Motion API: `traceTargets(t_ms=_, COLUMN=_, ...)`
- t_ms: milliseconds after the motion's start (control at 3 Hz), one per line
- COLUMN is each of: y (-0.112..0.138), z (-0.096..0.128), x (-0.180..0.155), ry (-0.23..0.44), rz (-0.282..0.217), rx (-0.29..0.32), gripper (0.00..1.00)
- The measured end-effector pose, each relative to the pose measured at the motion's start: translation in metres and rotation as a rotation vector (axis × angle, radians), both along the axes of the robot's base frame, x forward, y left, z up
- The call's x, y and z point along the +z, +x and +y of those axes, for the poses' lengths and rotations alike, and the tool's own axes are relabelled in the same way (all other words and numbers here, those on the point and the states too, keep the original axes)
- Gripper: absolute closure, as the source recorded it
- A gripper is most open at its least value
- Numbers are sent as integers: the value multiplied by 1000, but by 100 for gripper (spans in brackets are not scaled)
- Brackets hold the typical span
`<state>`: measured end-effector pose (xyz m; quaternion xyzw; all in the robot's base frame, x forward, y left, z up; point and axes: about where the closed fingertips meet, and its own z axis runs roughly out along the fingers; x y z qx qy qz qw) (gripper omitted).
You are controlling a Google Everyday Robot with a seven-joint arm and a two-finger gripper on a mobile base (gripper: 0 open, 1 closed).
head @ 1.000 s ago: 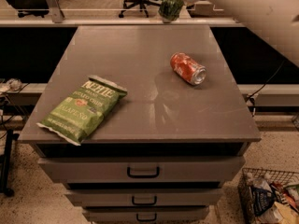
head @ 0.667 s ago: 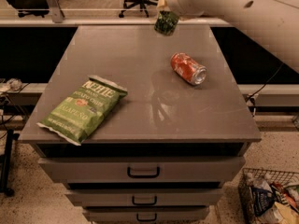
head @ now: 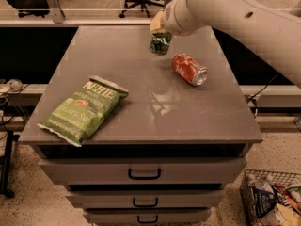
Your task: Place green can upright
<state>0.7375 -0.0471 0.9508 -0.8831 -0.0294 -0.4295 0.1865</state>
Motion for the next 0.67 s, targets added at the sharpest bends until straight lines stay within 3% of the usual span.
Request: traceTargets(t_ms=667, y=-5, z=24, x=-32, ry=-85, rz=-46, rx=182, gripper=100)
